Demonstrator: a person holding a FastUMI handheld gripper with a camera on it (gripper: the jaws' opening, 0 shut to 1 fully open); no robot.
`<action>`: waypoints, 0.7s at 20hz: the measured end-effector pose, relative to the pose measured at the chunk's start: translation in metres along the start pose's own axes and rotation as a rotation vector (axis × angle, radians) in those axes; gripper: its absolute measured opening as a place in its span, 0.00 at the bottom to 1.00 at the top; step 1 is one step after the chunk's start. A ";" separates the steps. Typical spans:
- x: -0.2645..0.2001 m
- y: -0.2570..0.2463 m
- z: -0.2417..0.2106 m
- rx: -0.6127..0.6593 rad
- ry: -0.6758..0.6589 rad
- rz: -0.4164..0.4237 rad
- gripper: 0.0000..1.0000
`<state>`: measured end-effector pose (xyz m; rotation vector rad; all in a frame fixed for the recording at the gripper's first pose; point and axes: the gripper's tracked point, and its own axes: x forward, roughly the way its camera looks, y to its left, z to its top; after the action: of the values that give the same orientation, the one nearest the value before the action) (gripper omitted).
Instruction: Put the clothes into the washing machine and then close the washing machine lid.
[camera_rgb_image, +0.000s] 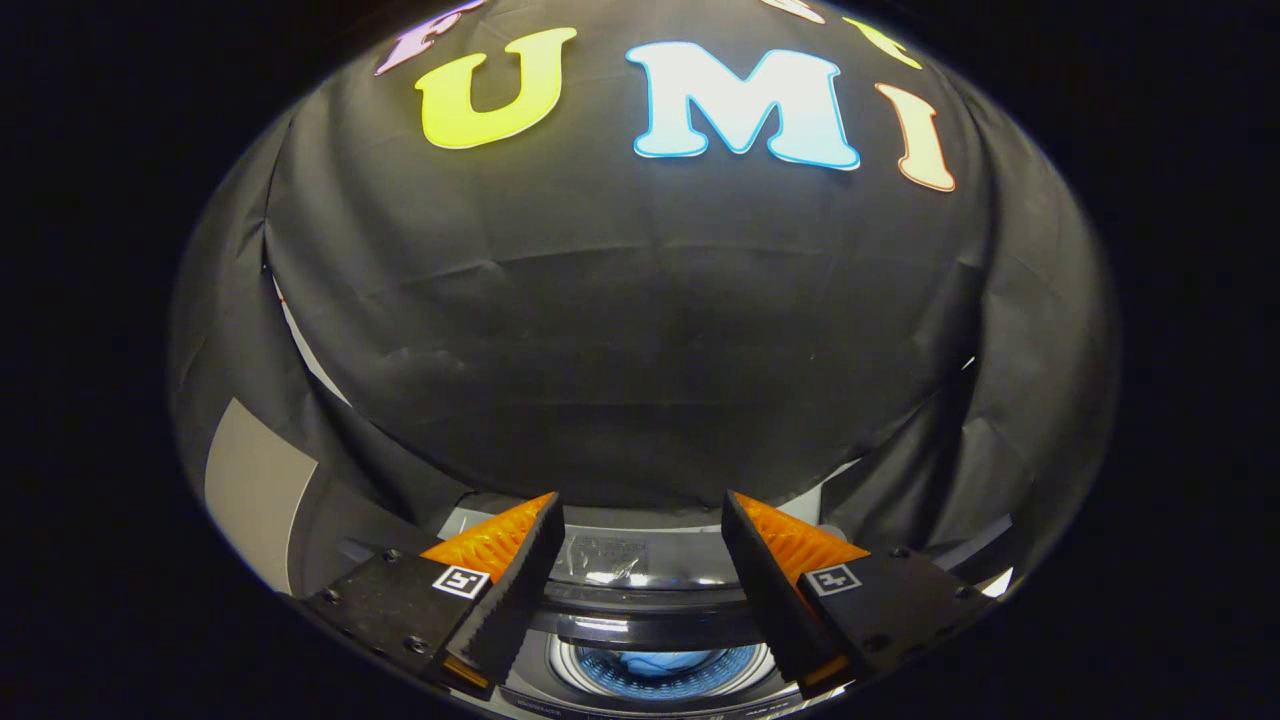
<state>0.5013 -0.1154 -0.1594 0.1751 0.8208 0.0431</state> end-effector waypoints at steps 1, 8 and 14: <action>-0.001 0.000 -0.003 0.000 0.001 0.000 0.98; -0.018 0.002 -0.020 -0.003 -0.046 -0.006 0.98; -0.038 0.005 -0.043 -0.010 -0.108 -0.001 0.98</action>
<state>0.4441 -0.1085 -0.1604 0.1658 0.7128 0.0365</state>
